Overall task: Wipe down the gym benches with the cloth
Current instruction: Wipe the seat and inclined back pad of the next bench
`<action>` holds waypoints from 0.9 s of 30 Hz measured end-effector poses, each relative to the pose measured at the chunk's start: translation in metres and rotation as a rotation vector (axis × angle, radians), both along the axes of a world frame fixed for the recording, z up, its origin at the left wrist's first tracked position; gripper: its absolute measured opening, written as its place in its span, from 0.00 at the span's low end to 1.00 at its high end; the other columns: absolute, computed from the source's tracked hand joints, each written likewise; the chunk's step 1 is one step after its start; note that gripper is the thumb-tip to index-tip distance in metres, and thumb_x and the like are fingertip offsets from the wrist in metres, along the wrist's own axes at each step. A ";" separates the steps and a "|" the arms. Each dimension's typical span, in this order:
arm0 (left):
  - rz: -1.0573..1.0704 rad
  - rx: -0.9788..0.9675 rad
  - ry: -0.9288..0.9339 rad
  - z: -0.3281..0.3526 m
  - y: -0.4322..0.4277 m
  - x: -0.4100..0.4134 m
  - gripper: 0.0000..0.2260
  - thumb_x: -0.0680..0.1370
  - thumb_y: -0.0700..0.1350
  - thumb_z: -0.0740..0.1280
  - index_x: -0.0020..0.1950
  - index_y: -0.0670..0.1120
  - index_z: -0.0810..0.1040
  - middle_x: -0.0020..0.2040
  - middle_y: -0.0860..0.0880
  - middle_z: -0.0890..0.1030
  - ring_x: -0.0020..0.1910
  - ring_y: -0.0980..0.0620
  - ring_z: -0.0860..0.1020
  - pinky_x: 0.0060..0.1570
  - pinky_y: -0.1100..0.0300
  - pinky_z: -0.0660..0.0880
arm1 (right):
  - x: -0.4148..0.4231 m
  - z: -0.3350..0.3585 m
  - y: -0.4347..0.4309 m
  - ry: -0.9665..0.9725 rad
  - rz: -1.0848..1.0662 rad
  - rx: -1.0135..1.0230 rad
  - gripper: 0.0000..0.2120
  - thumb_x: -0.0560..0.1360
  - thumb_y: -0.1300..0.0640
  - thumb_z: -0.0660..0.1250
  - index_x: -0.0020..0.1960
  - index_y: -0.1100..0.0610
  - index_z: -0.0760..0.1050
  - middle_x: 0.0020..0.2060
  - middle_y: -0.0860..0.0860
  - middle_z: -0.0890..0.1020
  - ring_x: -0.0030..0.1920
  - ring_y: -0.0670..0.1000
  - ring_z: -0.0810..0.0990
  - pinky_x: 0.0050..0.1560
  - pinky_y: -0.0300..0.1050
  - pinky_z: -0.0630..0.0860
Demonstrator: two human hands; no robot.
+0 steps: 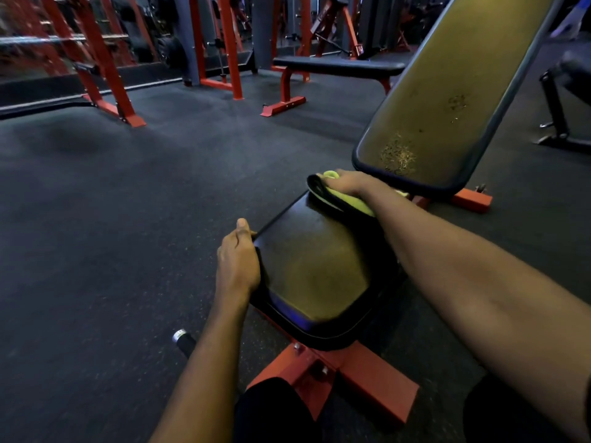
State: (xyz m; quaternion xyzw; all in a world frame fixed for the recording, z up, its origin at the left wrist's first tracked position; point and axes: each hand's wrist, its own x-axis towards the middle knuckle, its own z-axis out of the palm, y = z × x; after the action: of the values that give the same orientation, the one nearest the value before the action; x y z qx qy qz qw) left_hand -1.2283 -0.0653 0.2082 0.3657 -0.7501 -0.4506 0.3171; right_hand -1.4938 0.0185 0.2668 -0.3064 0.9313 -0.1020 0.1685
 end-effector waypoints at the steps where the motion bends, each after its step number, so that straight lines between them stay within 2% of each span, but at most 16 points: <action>1: 0.000 0.009 0.009 -0.001 -0.001 0.000 0.30 0.82 0.61 0.46 0.43 0.45 0.81 0.45 0.42 0.82 0.48 0.44 0.80 0.53 0.47 0.76 | 0.010 0.004 -0.006 0.028 0.012 -0.002 0.49 0.64 0.20 0.44 0.78 0.46 0.59 0.78 0.52 0.61 0.76 0.61 0.62 0.73 0.68 0.56; 4: -0.007 0.036 0.021 -0.001 0.000 0.002 0.32 0.78 0.64 0.45 0.41 0.44 0.80 0.45 0.39 0.82 0.49 0.39 0.80 0.54 0.43 0.76 | 0.051 0.006 -0.008 0.181 0.212 -0.027 0.35 0.76 0.27 0.49 0.77 0.44 0.60 0.78 0.48 0.60 0.77 0.58 0.59 0.72 0.70 0.54; 6: -0.001 0.032 0.028 0.003 0.002 0.004 0.32 0.80 0.63 0.45 0.44 0.42 0.81 0.47 0.38 0.82 0.51 0.38 0.79 0.55 0.43 0.75 | 0.079 0.000 0.013 0.235 0.365 -0.085 0.31 0.78 0.30 0.50 0.77 0.41 0.59 0.79 0.43 0.58 0.78 0.52 0.56 0.73 0.69 0.53; 9: -0.001 0.019 0.003 0.005 0.003 0.005 0.31 0.82 0.61 0.46 0.50 0.41 0.82 0.51 0.38 0.82 0.54 0.40 0.79 0.58 0.44 0.74 | 0.093 -0.007 0.064 0.257 0.435 -0.143 0.34 0.75 0.27 0.48 0.78 0.40 0.57 0.79 0.40 0.57 0.78 0.47 0.54 0.75 0.63 0.52; 11: -0.022 0.028 0.000 0.004 0.003 0.006 0.32 0.81 0.62 0.45 0.48 0.43 0.81 0.49 0.39 0.82 0.52 0.41 0.80 0.58 0.43 0.75 | 0.070 -0.007 0.087 0.234 0.316 -0.173 0.34 0.77 0.29 0.50 0.79 0.43 0.57 0.78 0.42 0.58 0.78 0.48 0.57 0.76 0.59 0.54; 14: -0.016 0.036 0.007 0.001 0.003 0.006 0.30 0.82 0.62 0.45 0.47 0.45 0.81 0.47 0.42 0.82 0.50 0.45 0.80 0.56 0.44 0.76 | 0.020 -0.007 0.083 0.090 0.094 -0.211 0.27 0.82 0.39 0.54 0.78 0.47 0.61 0.77 0.49 0.65 0.75 0.54 0.64 0.75 0.51 0.58; 17: 0.021 0.020 0.045 0.002 0.003 0.004 0.29 0.84 0.58 0.47 0.42 0.45 0.80 0.43 0.44 0.82 0.46 0.48 0.79 0.52 0.48 0.76 | -0.013 -0.010 0.041 0.029 0.027 -0.158 0.29 0.80 0.34 0.53 0.74 0.49 0.67 0.74 0.54 0.69 0.73 0.57 0.68 0.72 0.52 0.63; 21: 0.084 0.006 0.113 0.000 0.006 0.004 0.28 0.84 0.57 0.48 0.43 0.43 0.80 0.42 0.45 0.82 0.45 0.47 0.79 0.46 0.52 0.73 | -0.008 -0.010 -0.003 0.122 0.092 -0.072 0.32 0.77 0.32 0.48 0.76 0.46 0.63 0.76 0.54 0.66 0.74 0.59 0.66 0.72 0.60 0.62; 23: 0.091 0.013 0.121 0.000 0.006 0.004 0.28 0.84 0.57 0.48 0.42 0.42 0.80 0.43 0.43 0.82 0.46 0.45 0.79 0.48 0.51 0.74 | 0.010 -0.010 -0.004 0.184 0.145 -0.079 0.30 0.78 0.33 0.48 0.76 0.44 0.62 0.77 0.50 0.64 0.75 0.58 0.65 0.72 0.65 0.60; 27: 0.076 0.008 0.075 0.000 0.003 0.004 0.29 0.84 0.59 0.47 0.48 0.41 0.81 0.48 0.40 0.82 0.50 0.43 0.79 0.53 0.48 0.75 | 0.066 -0.011 0.026 0.289 0.427 -0.110 0.31 0.78 0.31 0.47 0.77 0.42 0.59 0.78 0.43 0.59 0.78 0.50 0.57 0.75 0.62 0.55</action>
State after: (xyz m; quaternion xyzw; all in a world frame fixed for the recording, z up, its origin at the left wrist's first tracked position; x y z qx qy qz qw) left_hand -1.2244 -0.0623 0.2082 0.3779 -0.7214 -0.4545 0.3607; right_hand -1.4282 0.0450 0.2560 -0.5161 0.8530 -0.0697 0.0347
